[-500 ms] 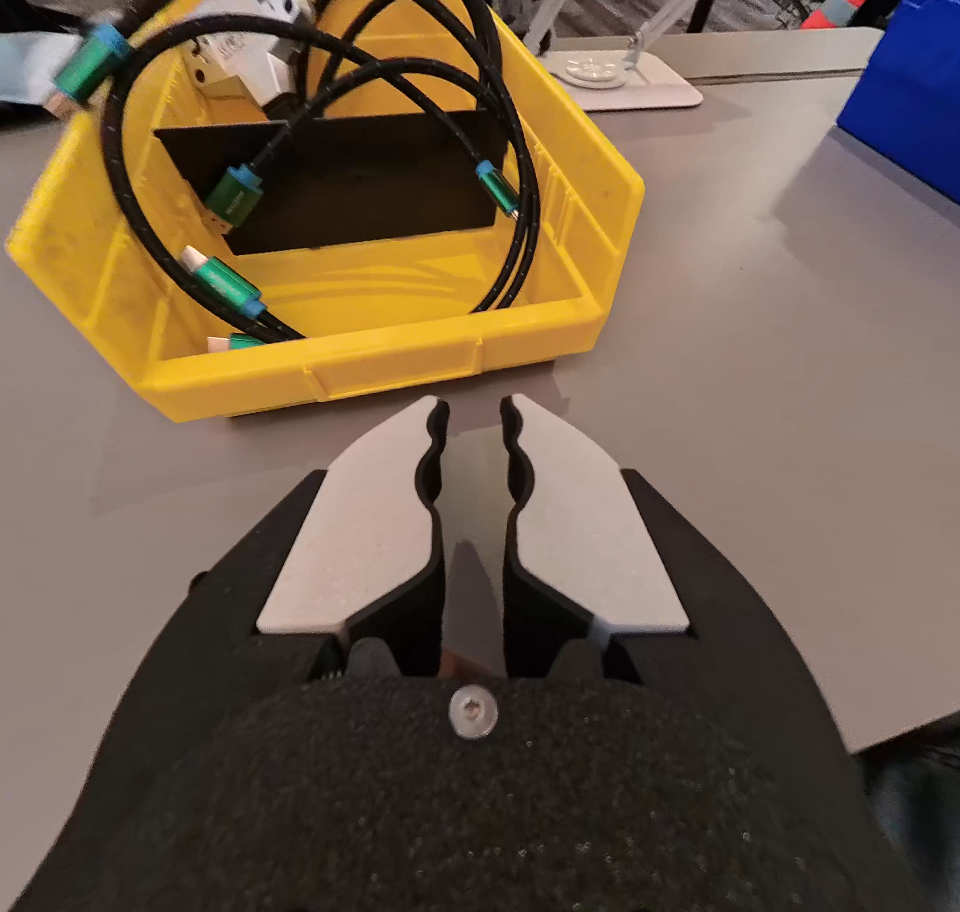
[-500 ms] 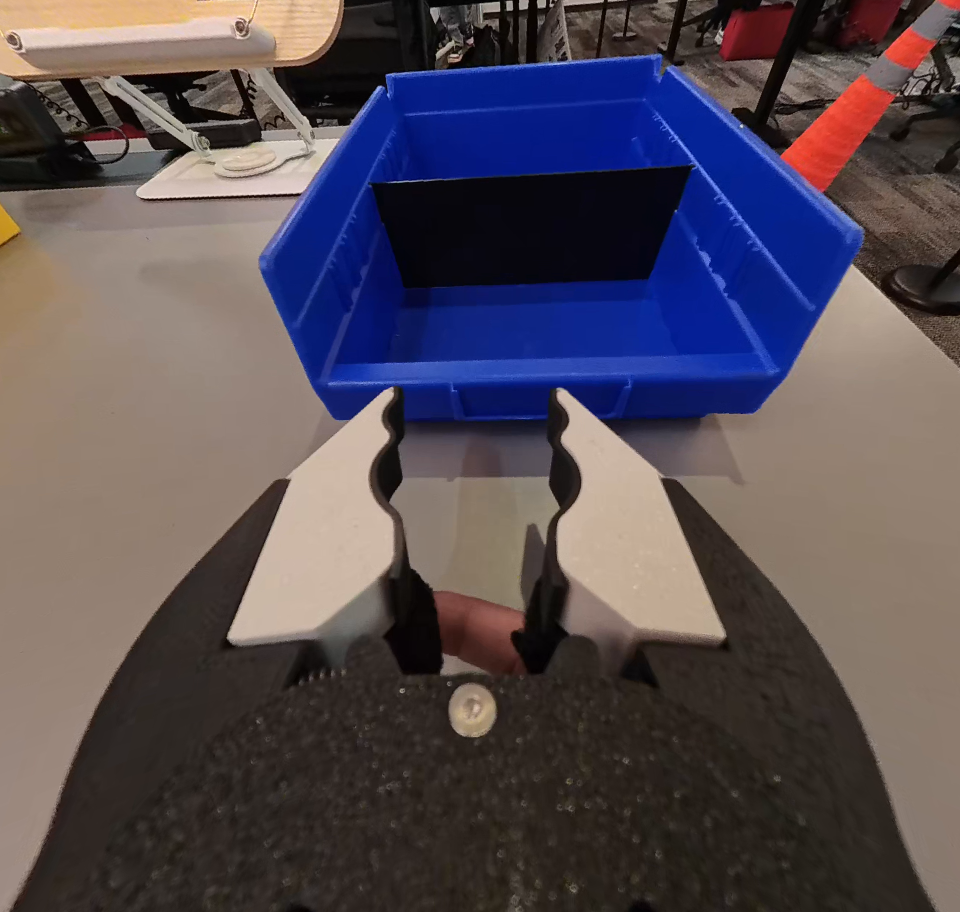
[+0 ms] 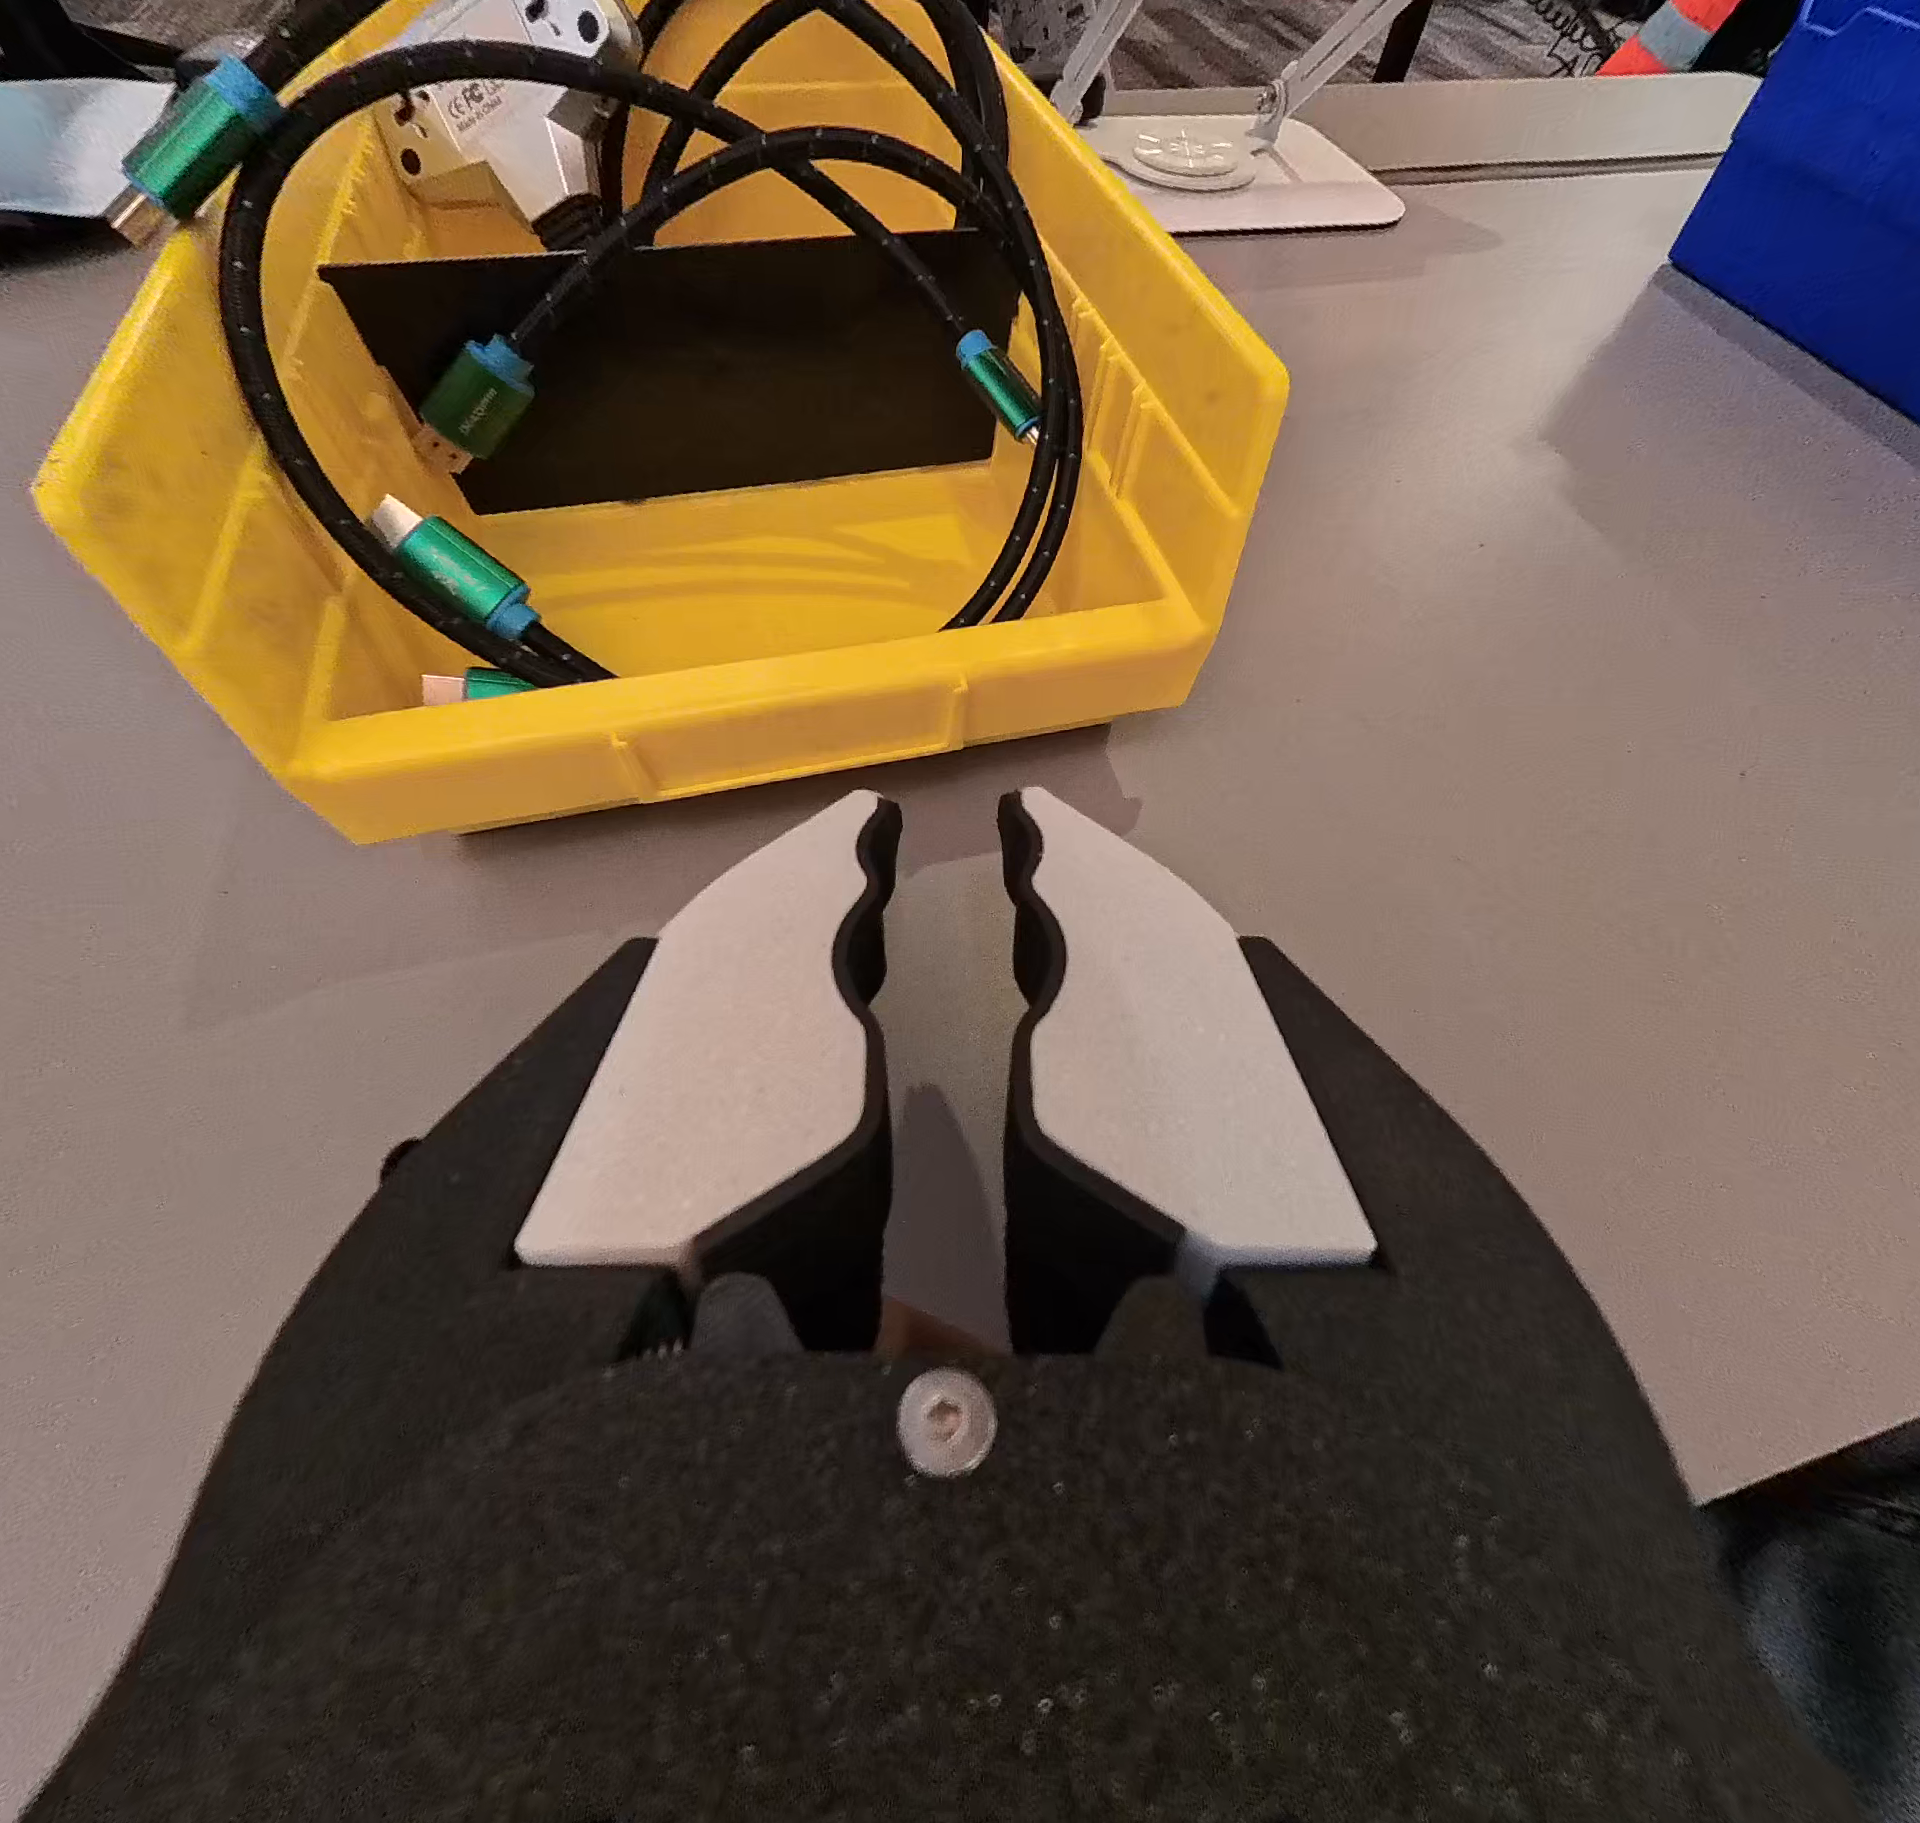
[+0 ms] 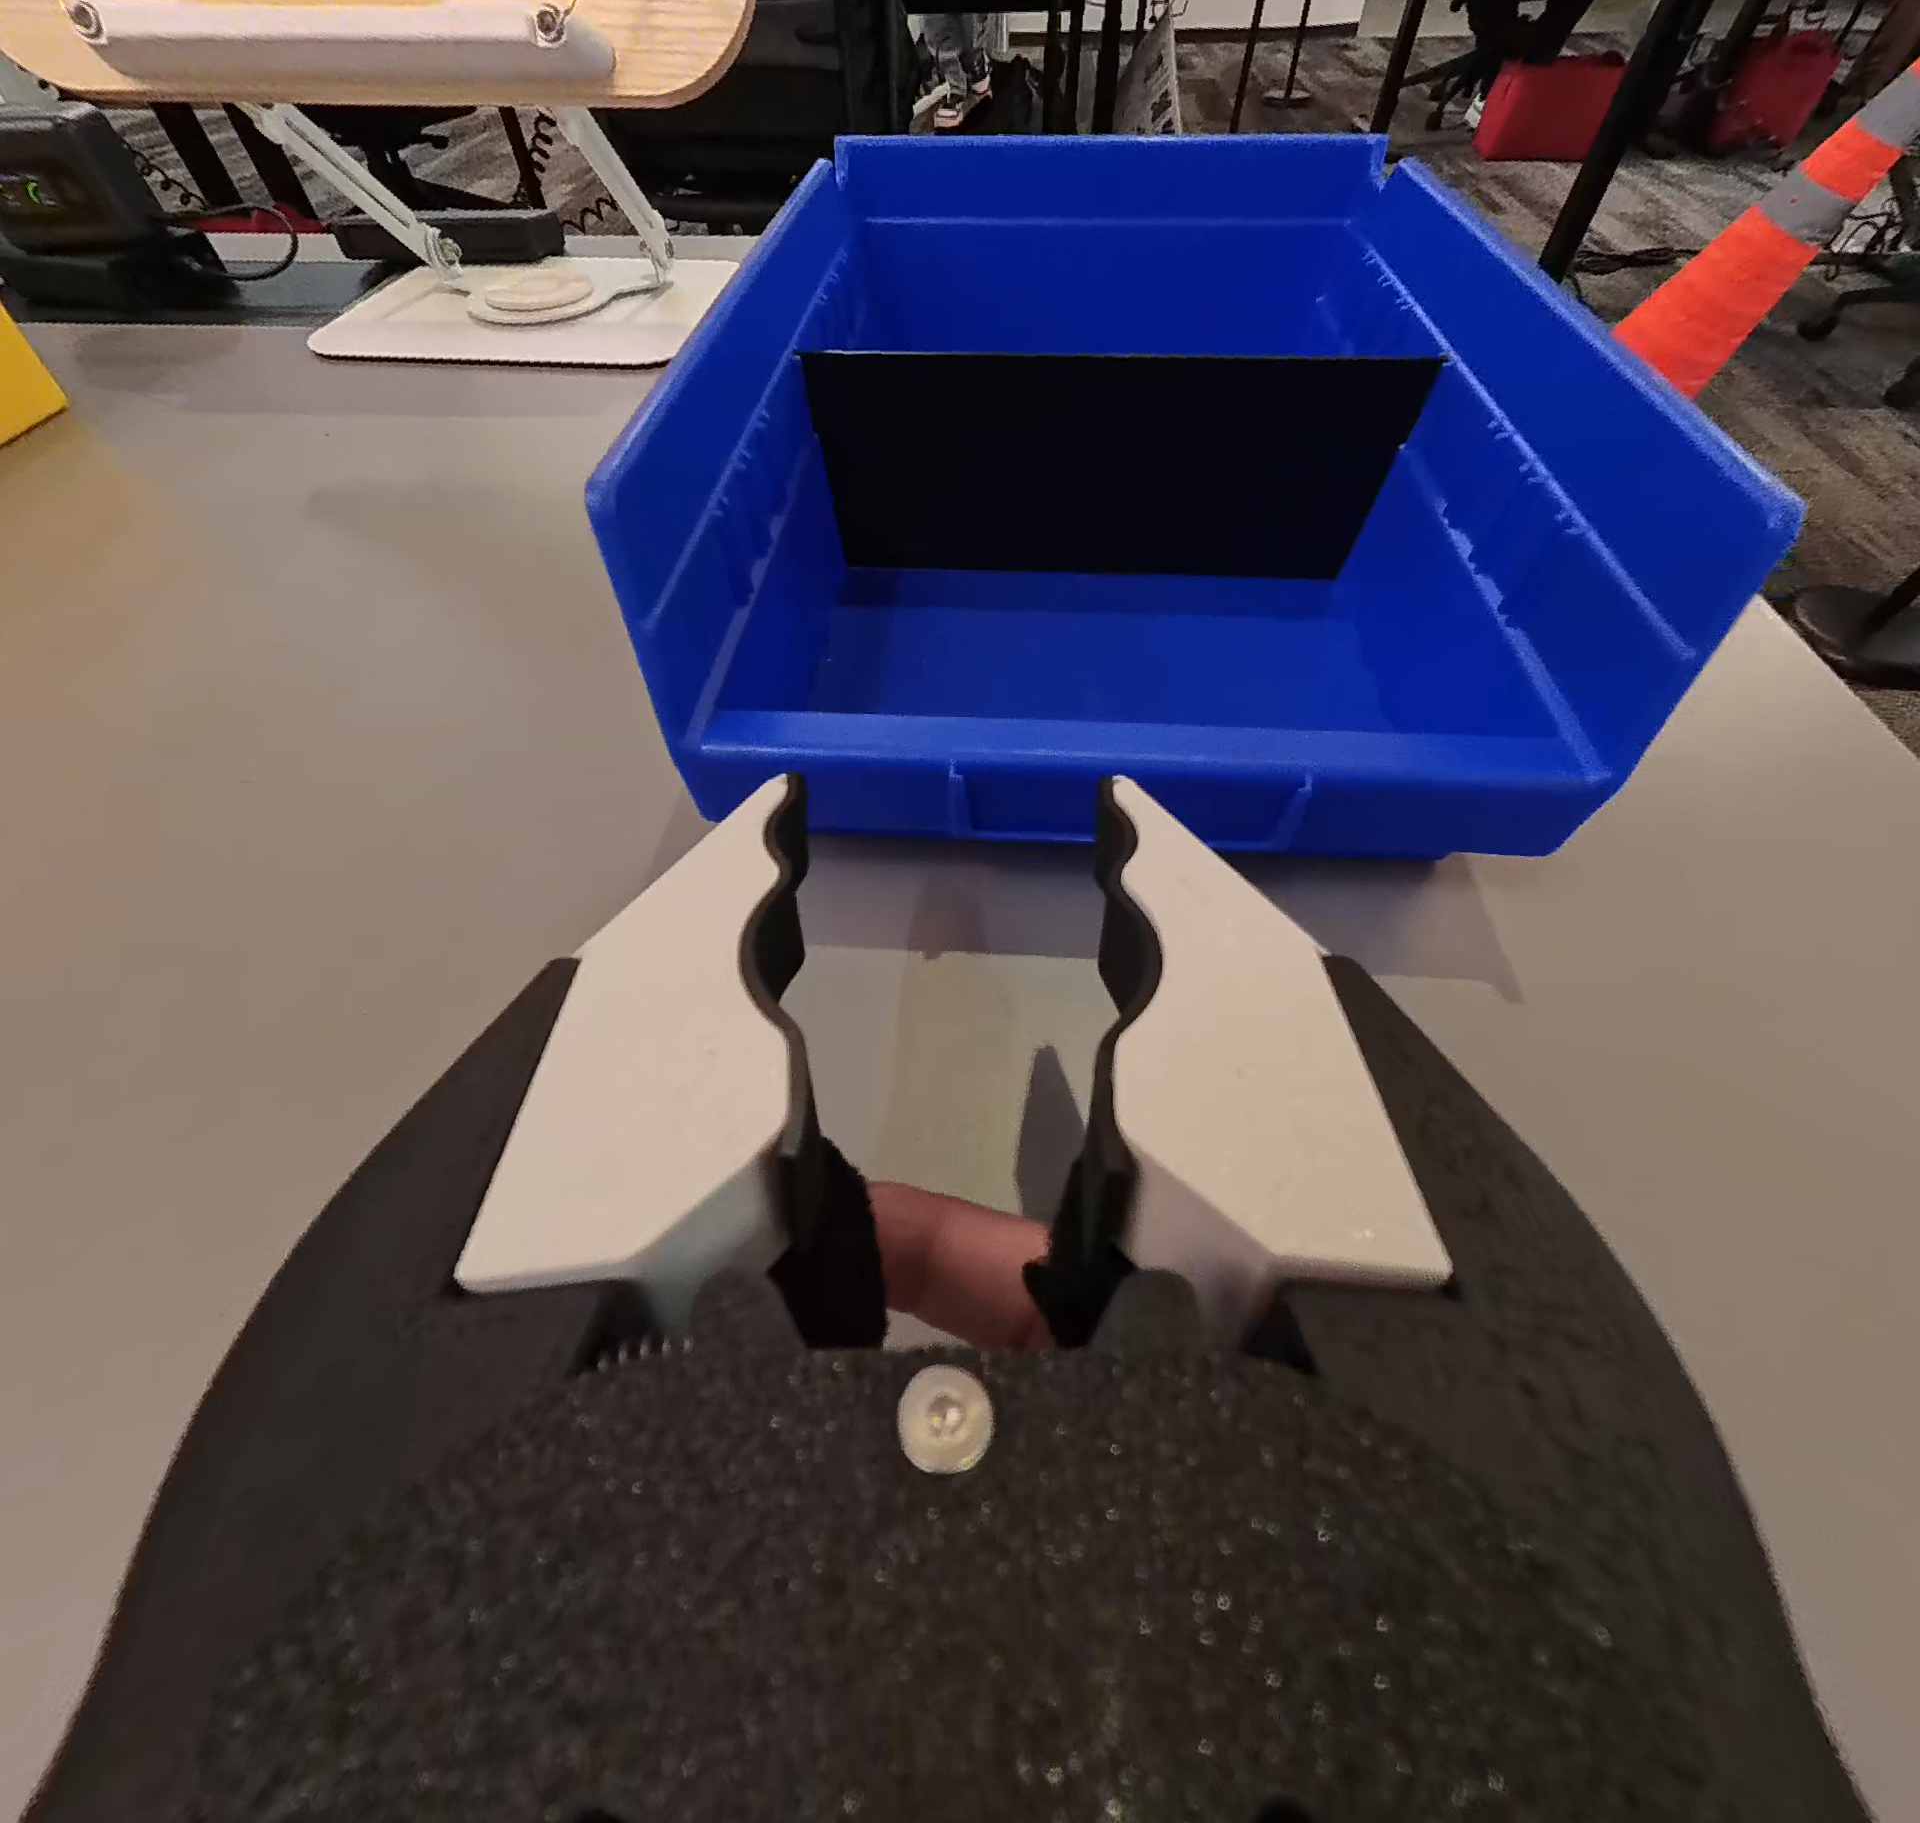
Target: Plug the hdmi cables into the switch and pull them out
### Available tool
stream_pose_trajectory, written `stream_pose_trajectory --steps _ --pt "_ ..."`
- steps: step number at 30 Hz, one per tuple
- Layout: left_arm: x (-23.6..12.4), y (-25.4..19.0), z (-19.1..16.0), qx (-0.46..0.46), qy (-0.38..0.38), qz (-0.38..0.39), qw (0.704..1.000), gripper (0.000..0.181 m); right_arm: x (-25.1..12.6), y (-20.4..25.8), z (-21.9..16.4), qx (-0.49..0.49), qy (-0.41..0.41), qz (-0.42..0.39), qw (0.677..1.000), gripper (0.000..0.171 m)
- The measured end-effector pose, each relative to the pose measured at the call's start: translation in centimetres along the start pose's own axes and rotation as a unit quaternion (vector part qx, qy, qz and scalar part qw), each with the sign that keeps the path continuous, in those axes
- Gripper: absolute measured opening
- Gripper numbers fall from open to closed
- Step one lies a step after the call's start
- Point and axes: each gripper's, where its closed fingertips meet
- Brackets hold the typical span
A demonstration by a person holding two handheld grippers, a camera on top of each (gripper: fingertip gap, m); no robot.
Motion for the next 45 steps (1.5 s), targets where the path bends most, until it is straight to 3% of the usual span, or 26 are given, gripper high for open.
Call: stream_pose_trajectory --steps 16,30,35,38,45 --pt "0.5 -0.2 -0.5 0.035 0.014 0.014 0.999 0.019 0.3 0.4 0.2 -0.008 -0.003 0.006 1.000 0.054" --pt "0.7 -1.5 -0.2 -0.036 0.015 -0.031 0.999 0.025 0.4 1.5 0.6 -0.031 -0.008 0.018 0.999 0.054" --pt "1.2 -3.4 3.7 -0.133 -0.008 -0.097 0.986 0.029 0.2 1.2 0.3 -0.019 -0.005 0.016 1.000 0.054" --pt "2.9 -4.0 7.1 -0.170 -0.003 -0.104 0.980 0.035 0.2 1.1 0.2 -0.018 -0.003 0.016 1.000 0.054" --pt "12.1 -3.4 11.1 -0.211 0.086 -0.072 0.971 0.040 0.2 0.9 -0.1 -0.021 0.002 0.012 1.000 0.054"
Point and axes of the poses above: each gripper's, where its closed fingertips meet, x out along the fingers, z out of its top, y = z × x across the jaws, and after that the axes turned 9 degrees about -x, right-handed
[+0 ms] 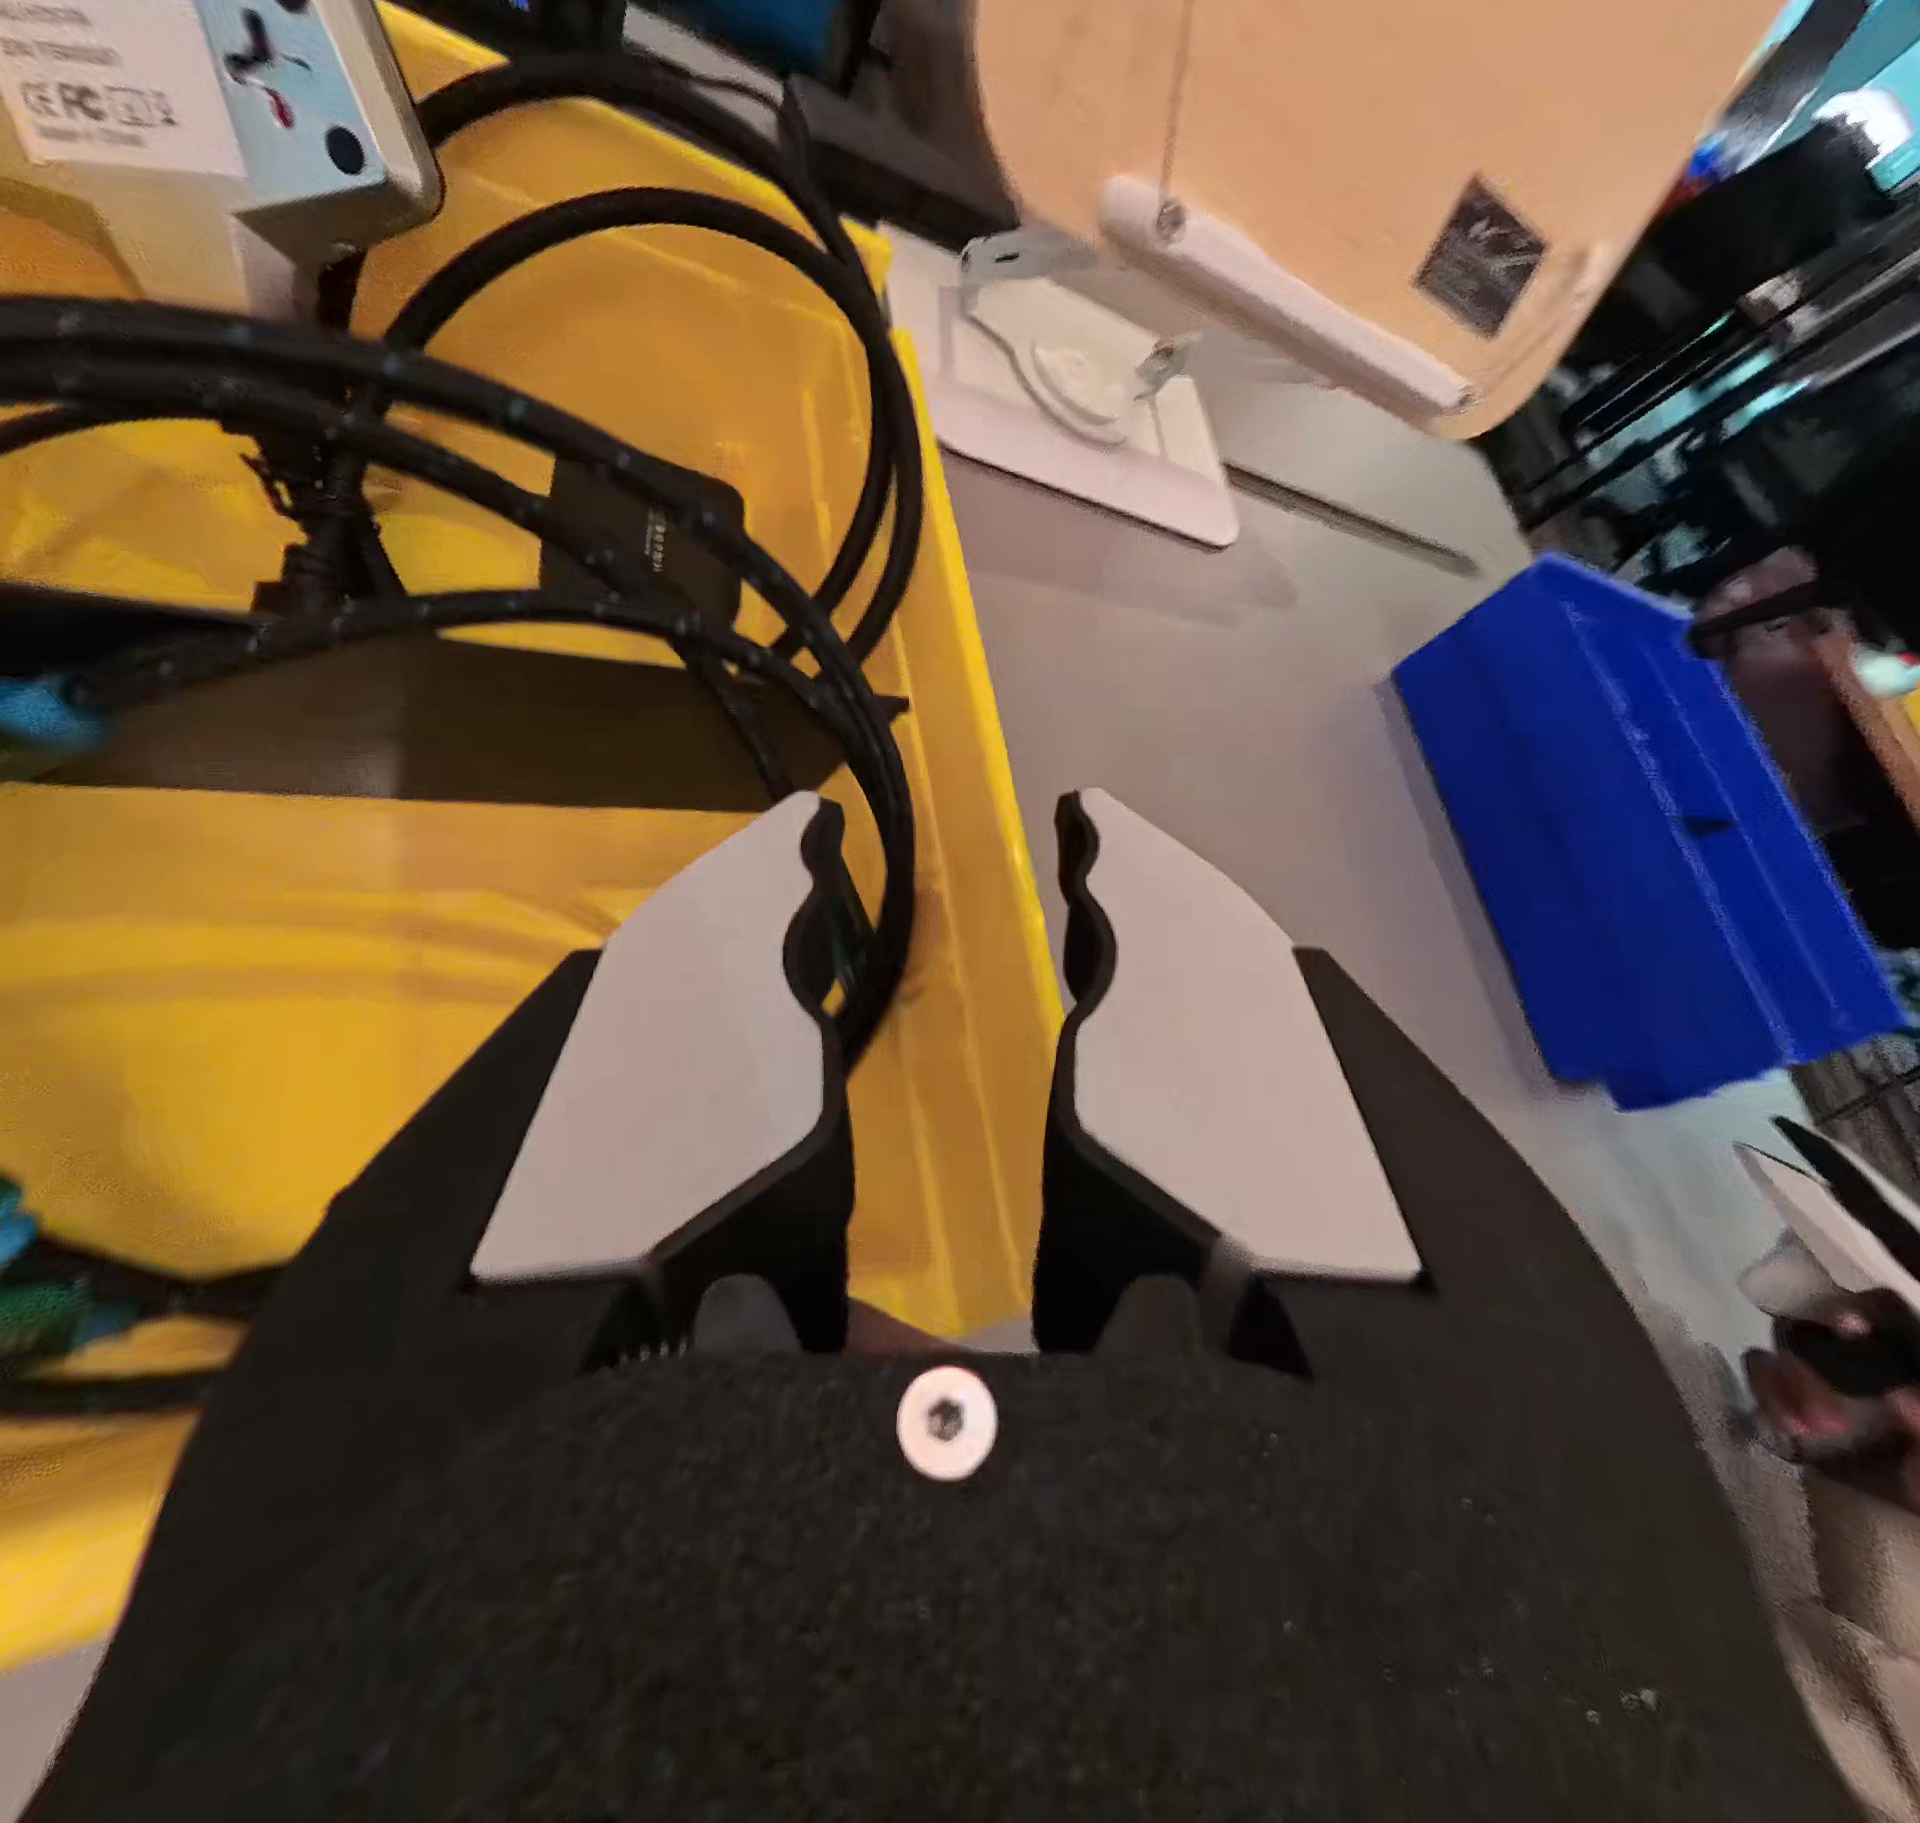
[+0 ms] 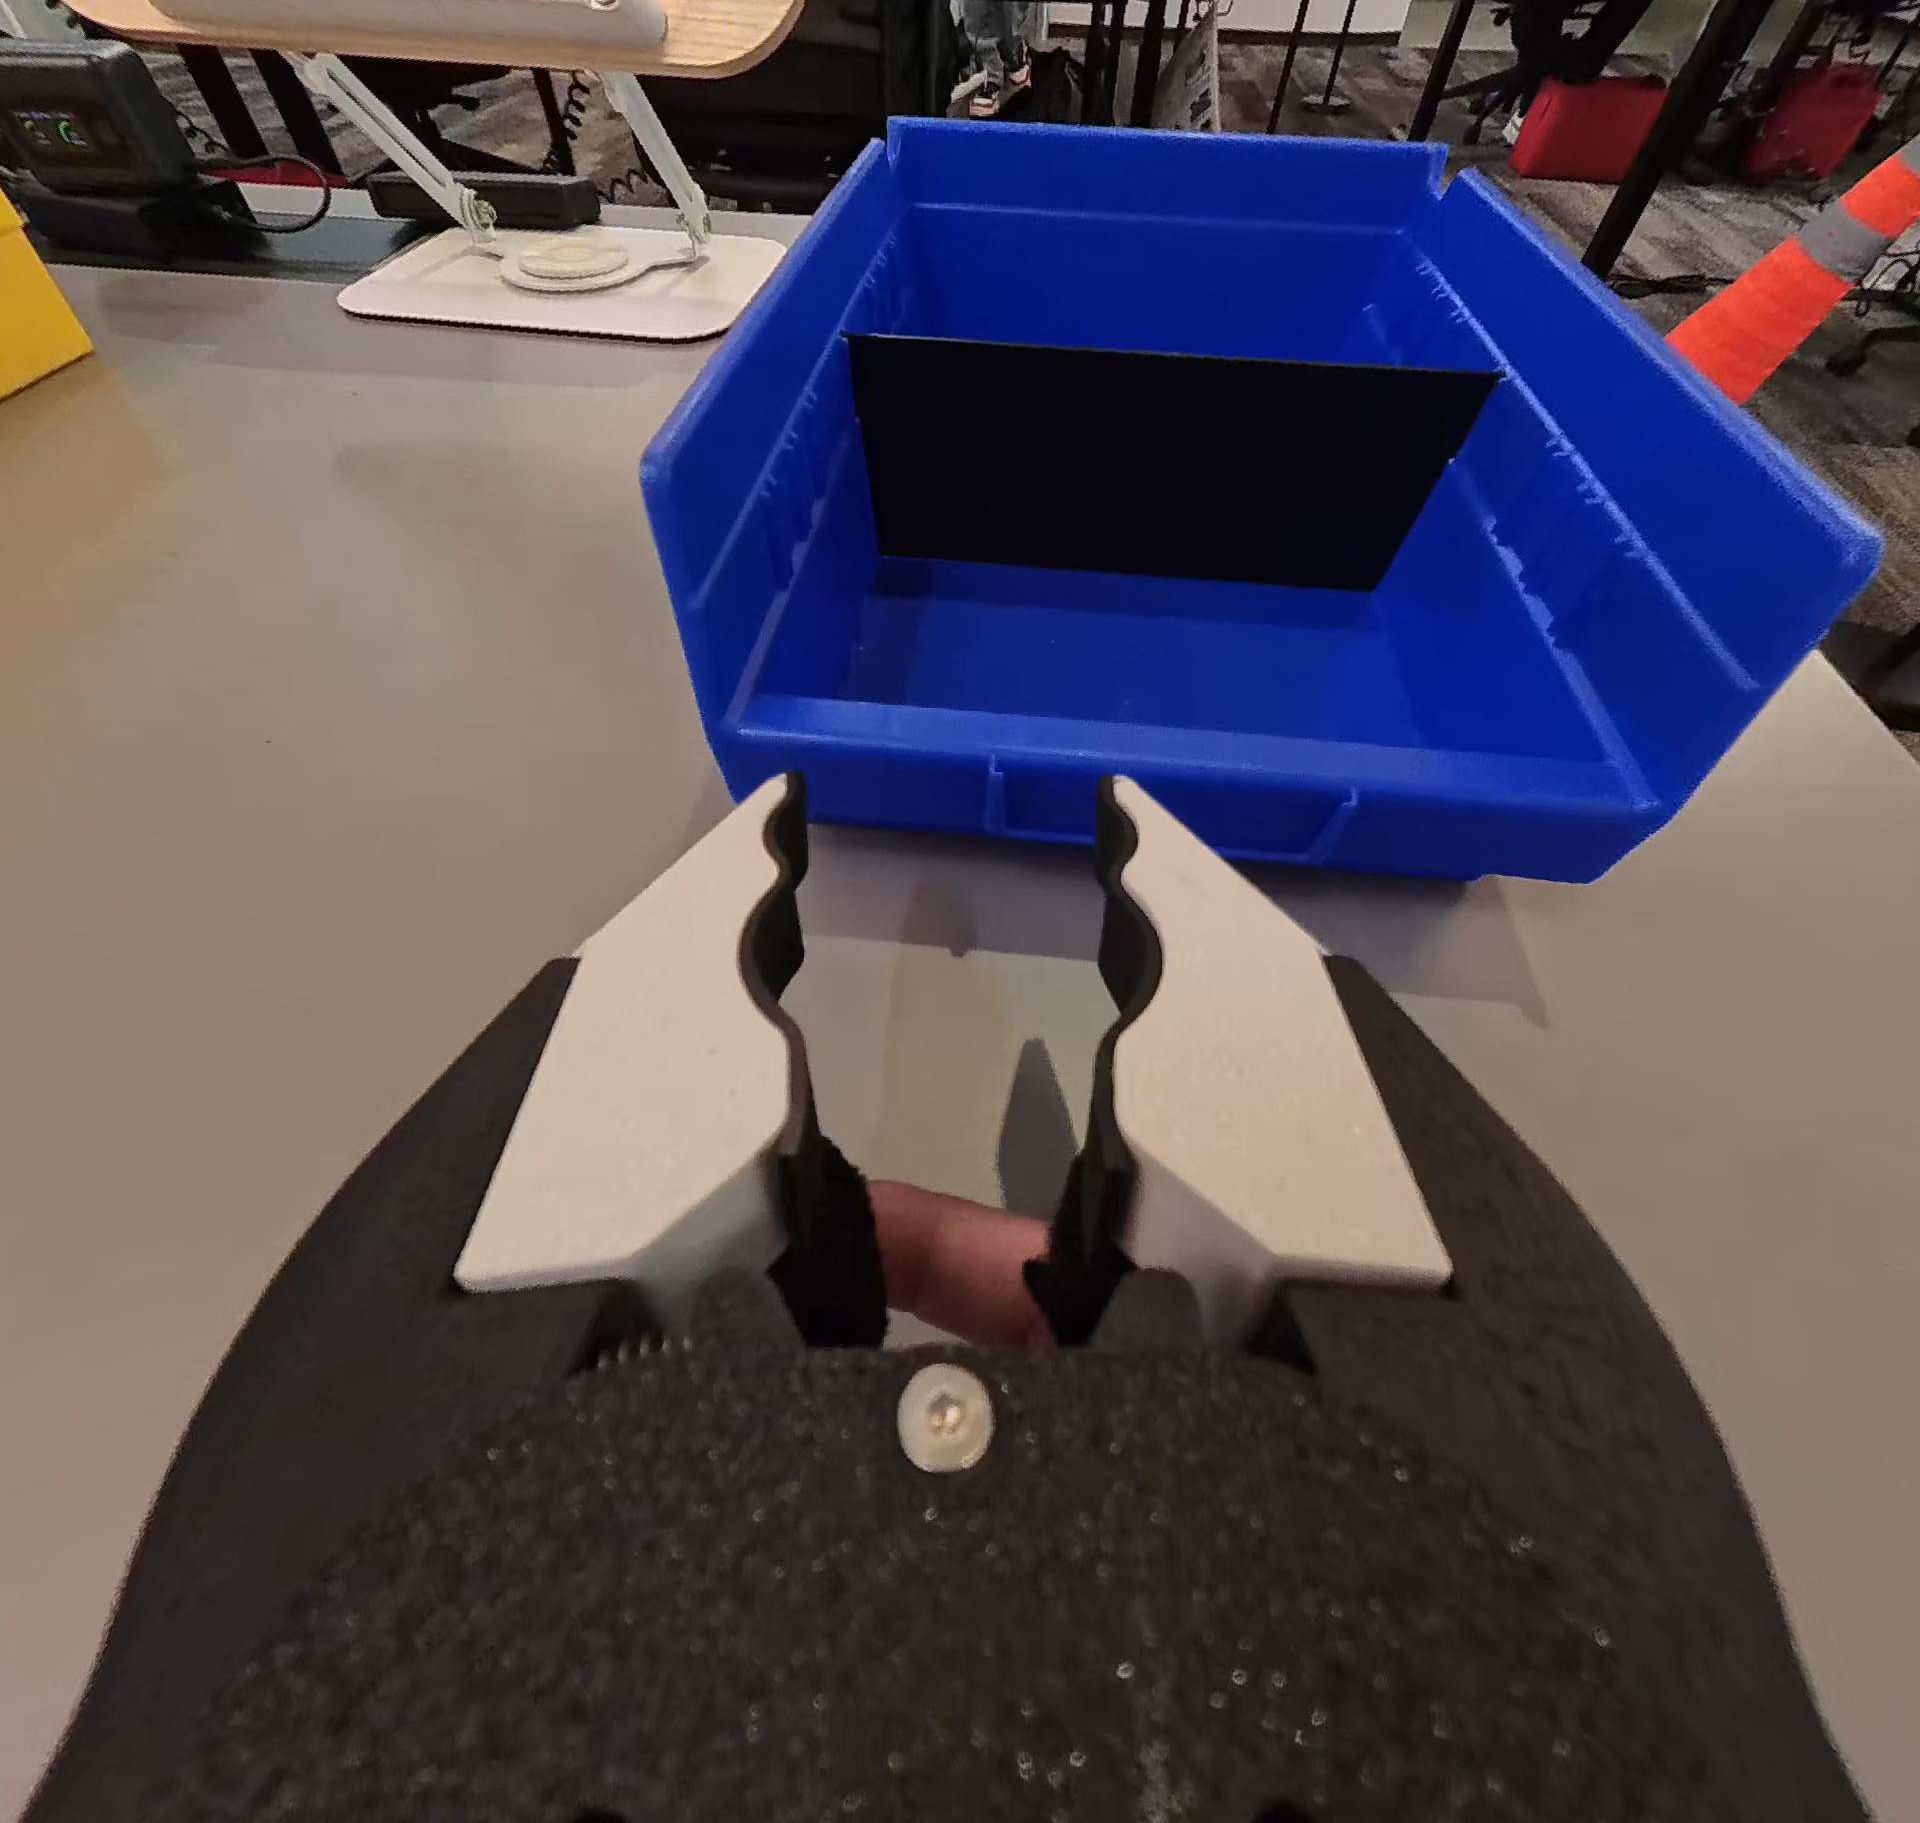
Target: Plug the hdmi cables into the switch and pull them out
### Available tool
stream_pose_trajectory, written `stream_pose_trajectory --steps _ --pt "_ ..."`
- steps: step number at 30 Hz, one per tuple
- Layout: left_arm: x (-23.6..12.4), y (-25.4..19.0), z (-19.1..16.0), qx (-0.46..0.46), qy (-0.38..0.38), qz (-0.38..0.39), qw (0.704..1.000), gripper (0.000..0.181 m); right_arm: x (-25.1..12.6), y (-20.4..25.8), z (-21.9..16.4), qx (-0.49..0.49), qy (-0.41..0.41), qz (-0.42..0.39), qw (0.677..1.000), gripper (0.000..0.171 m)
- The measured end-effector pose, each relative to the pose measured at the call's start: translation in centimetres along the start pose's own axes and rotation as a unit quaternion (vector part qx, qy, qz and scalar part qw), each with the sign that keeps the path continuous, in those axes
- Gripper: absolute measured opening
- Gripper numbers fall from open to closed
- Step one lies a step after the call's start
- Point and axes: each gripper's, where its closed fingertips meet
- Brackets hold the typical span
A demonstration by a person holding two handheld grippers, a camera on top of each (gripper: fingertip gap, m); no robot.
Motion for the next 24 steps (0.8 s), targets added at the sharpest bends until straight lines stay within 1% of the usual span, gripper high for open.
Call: stream_pose_trajectory --steps 1,3,4,5,7,11,14,18,20,22,24 --pt "1.2 0.6 0.1 0.008 0.017 0.016 1.000 0.038 0.0 0.0 0.0 0.002 0.000 0.001 1.000 0.054" --pt "3.1 1.7 0.0 0.009 0.045 0.035 0.998 0.026 0.1 -0.1 0.0 0.006 -0.002 0.002 1.000 0.054" --pt "3.4 2.0 0.1 0.003 0.049 0.032 0.998 0.017 0.0 -0.1 0.0 0.009 -0.002 0.003 1.000 0.054" --pt "3.3 2.1 0.4 -0.008 0.042 0.022 0.999 0.011 0.0 -0.2 0.1 0.012 -0.004 0.003 1.000 0.054" --pt "2.4 1.7 0.8 -0.031 0.021 -0.001 0.999 0.009 -0.1 -0.3 0.0 0.015 -0.004 0.004 1.000 0.054" --pt "-1.1 0.5 0.9 -0.005 -0.013 -0.022 1.000 0.010 -0.1 -0.3 0.0 0.018 -0.004 0.007 1.000 0.054" --pt "-4.9 -1.4 1.8 0.034 -0.039 -0.047 0.998 0.009 -0.2 0.0 0.1 0.011 -0.005 0.008 1.000 0.054" --pt "-11.1 -6.0 4.4 0.109 -0.090 -0.092 0.986 0.006 -0.3 0.2 0.2 0.004 -0.007 0.006 1.000 0.054" --pt "-13.9 -9.2 4.9 0.164 -0.102 -0.105 0.976 0.006 -0.2 0.2 0.1 0.003 -0.005 0.006 1.000 0.054" --pt "-15.5 -13.0 3.2 0.237 -0.071 -0.126 0.961 0.007 -0.1 0.1 0.0 0.006 -0.001 0.005 1.000 0.054" --pt "-15.3 -15.6 0.1 0.311 -0.017 -0.118 0.943 0.006 -0.1 -0.1 0.0 0.011 -0.002 0.004 1.000 0.054"
Point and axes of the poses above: each gripper's, where its closed fingertips meet, x out along the fingers, z out of its top, y = z × x across the jaws, and after that the axes turned 9 degrees about -x, right-handed
